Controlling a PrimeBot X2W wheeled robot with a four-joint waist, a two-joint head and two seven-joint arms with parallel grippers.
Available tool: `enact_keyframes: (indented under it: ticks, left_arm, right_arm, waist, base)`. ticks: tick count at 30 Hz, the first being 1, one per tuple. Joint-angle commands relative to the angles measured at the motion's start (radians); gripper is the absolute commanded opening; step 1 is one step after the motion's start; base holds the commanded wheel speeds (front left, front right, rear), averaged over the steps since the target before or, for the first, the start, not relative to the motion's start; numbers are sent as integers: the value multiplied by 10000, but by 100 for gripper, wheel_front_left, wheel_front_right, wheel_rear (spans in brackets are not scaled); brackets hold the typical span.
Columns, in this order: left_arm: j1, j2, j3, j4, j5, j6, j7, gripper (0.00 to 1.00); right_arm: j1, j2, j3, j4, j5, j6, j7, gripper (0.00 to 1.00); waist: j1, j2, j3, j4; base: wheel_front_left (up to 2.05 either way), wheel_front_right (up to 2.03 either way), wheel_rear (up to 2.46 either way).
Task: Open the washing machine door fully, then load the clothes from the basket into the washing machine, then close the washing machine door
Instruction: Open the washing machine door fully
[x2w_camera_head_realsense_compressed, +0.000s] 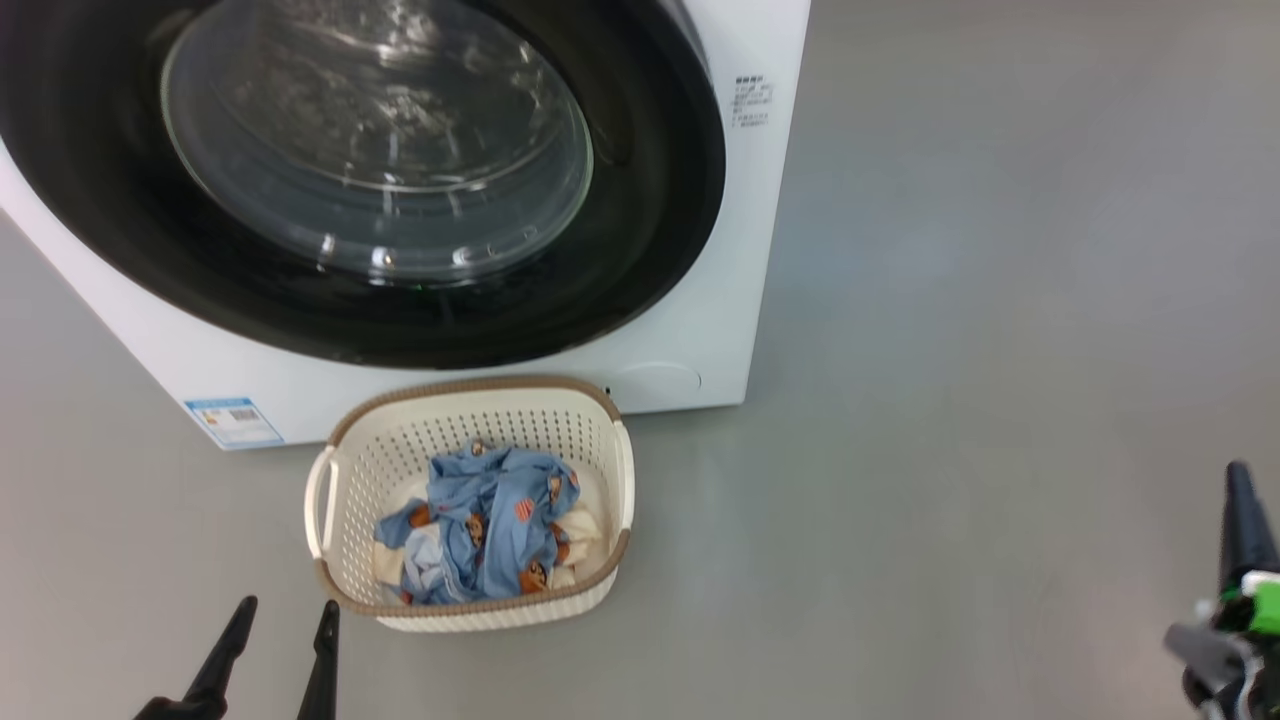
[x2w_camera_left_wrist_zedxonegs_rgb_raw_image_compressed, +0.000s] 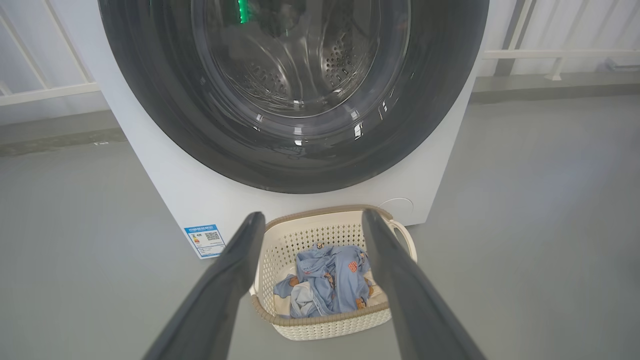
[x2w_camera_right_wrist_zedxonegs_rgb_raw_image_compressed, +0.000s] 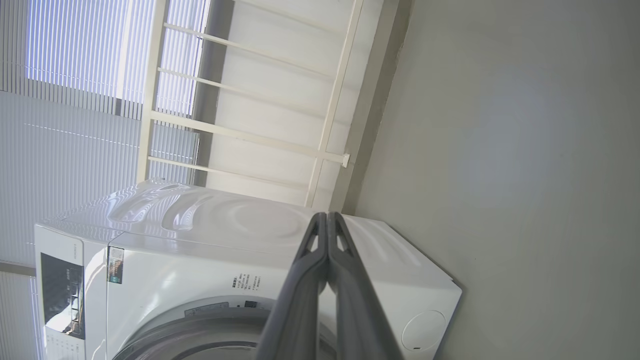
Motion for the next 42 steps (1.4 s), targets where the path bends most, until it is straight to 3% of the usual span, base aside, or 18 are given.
enact_keyframes:
  ticks: [1, 6, 13, 19, 33, 42]
  left_arm:
    - [-303, 93, 279, -344, -135, 68, -67, 100]
    - [-399, 93, 265, -565, -268, 88, -67, 100]
    - [-582, 93, 327, -839, -96, -17, -67, 100]
    - [-726, 225, 507, -1132, 50, -97, -67, 100]
    - [-1165, 169, 547, -1313, 83, -9, -67, 100]
    - [-1456, 141, 500, -1397, 125, -3, -67, 100]
  right_arm:
    - [-436, -344, 4, -312, 498, -11, 304, 0]
    - [-1098, -555, -731, -247, 1639, -11, 1353, 0]
    - [-2419, -772, -1734, -57, 1714, -11, 1633, 0]
    - [-3680, -954, -1853, -253, 1462, -11, 2318, 0]
    - [-5959, -1414, -1097, -649, 666, -11, 3373, 0]
    - [-7409, -1443, 548, -1033, 205, -11, 4136, 0]
  waist:
    - [-1, 0, 460, 4]
    - [-1, 0, 1163, -89]
    - [-1, 0, 2050, -207]
    - [-1, 0, 2825, -296]
    - [-1, 0, 4097, -54]
    - [-1, 0, 4692, 75]
  base:
    - [0, 0, 0]
    - [0, 0, 0]
    - [0, 0, 0]
    - [0, 0, 0]
    - [0, 0, 0]
    - [0, 0, 0]
